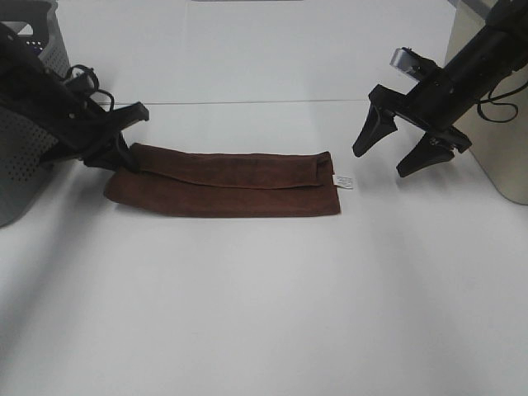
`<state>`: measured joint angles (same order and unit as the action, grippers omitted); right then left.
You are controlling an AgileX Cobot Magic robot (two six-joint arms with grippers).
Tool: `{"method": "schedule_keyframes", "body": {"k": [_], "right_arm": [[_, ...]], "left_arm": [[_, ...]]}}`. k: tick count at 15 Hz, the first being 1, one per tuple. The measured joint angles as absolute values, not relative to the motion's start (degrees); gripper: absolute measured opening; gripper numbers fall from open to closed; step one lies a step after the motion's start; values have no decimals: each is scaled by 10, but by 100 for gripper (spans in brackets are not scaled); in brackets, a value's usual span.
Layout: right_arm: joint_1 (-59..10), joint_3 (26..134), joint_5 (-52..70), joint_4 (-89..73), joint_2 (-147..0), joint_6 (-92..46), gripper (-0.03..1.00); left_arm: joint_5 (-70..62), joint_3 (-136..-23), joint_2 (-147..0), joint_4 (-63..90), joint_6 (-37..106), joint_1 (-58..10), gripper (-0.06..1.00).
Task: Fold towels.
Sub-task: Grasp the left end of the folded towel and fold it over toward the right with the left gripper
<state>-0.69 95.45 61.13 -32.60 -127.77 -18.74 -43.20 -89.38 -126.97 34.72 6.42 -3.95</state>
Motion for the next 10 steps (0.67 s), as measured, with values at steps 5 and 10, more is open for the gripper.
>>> {"method": "schedule_keyframes", "body": {"k": [5,10], "right_arm": [[-7,955,611,-324,-1278,-187,79],[-7,955,611,-324,-1278,-187,79]], "left_arm": [[-552,-989,-1253,292,-6,-52,3],[-497,-1014,-1263,369,-17,-163,3]]}}
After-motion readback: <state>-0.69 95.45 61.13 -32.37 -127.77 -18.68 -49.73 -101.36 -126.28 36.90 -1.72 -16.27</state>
